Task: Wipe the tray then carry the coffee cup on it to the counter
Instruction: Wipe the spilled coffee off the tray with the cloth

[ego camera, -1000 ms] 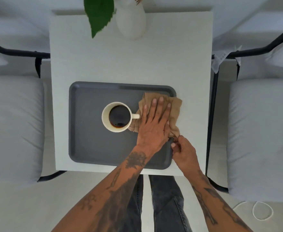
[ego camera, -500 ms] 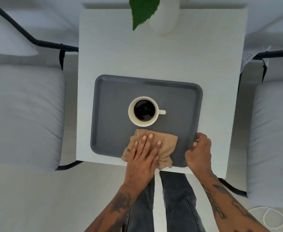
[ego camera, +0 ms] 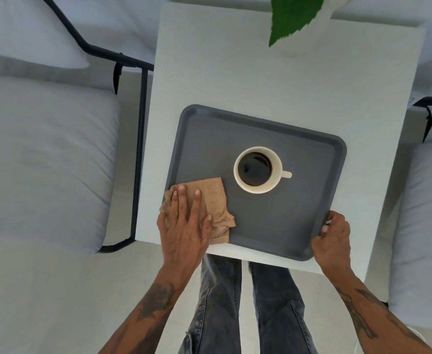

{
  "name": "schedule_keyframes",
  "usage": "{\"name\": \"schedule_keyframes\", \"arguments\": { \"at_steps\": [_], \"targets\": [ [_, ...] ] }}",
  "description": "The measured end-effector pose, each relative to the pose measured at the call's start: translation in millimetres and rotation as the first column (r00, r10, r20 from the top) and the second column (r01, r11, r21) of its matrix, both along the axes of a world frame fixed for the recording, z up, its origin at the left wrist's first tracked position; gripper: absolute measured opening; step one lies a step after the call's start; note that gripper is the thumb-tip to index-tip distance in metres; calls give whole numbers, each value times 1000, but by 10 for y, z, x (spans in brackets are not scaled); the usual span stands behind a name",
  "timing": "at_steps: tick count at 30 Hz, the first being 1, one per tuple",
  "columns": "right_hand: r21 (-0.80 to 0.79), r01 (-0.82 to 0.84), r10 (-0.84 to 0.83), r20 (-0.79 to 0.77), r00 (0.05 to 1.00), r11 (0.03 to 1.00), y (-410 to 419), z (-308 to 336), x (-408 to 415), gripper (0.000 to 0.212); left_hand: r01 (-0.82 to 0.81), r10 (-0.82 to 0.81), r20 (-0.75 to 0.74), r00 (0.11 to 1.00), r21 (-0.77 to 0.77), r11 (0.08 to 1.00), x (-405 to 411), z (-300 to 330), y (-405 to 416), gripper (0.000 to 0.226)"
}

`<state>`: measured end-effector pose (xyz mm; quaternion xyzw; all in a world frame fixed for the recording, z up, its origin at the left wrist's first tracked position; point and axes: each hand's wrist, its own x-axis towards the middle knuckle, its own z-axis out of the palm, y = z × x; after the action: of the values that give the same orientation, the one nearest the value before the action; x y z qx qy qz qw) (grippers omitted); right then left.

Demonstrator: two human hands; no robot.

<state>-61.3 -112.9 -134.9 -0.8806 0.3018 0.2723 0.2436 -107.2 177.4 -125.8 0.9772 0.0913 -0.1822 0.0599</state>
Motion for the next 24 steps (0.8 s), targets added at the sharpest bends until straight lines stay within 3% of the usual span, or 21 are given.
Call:
{"name": "schedule_keyframes", "arguments": {
  "at_steps": [4, 8, 11, 13, 15, 19, 24],
  "targets": [
    [19, 5, -5, 7, 1000, 1000, -5, 16, 8, 50, 82, -83, 88, 993, 21, 996, 185, -11, 179, 52],
    [42, 0, -1, 20, 1000, 999, -15, 44, 18, 44, 121, -109, 176, 978, -59, 991, 370, -47, 458, 43],
    [60, 21, -22, 15, 1000, 998, -17, 66, 14, 45, -74, 94, 143, 985, -137, 988, 464, -55, 580, 56],
    [65, 22, -23, 19, 1000, 998, -14, 71, 12, 45, -295, 322, 44, 946, -298, 908, 474, -44, 606, 68],
    [70, 14, -16, 28, 999, 997, -5, 83, 12, 42, -431, 448, -50, 892, -390, 814, 460, -51, 588, 67],
    [72, 2, -6, 46, 999, 997, 2, 104, 27, 37, -485, 518, -32, 855, -408, 774, 516, -43, 577, 48],
    [77, 4, -7, 47, 999, 997, -28, 59, 14, 34, -453, 515, 86, 853, -366, 813, 431, 24, 606, 36]
  ]
}}
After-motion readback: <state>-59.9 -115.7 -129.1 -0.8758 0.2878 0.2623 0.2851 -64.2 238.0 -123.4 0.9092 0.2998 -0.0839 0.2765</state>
